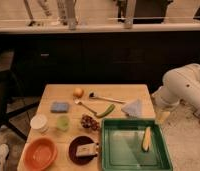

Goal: Place sponge in red bowl

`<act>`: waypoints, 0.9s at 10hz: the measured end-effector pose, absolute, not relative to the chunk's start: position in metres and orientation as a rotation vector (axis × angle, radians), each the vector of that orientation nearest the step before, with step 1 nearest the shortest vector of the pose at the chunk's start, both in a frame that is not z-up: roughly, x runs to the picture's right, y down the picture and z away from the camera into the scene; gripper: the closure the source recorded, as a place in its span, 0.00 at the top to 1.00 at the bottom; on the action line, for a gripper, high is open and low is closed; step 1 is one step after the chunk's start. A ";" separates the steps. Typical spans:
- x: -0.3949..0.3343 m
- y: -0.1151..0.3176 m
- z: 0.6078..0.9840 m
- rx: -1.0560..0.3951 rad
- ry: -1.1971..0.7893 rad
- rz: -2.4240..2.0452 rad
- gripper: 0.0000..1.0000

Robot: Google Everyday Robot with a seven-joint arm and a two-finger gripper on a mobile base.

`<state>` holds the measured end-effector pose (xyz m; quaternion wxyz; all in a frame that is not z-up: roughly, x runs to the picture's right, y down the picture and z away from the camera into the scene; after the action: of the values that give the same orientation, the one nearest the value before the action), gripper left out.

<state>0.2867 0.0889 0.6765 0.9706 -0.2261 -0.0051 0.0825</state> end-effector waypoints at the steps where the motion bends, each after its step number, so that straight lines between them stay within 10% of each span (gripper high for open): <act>1: 0.287 0.081 0.674 -0.419 -0.027 0.203 0.80; 9: 0.264 -0.028 0.674 -0.149 -0.248 0.311 0.80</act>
<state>0.2636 -0.0285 0.6743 0.9776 -0.0738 -0.1233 0.1541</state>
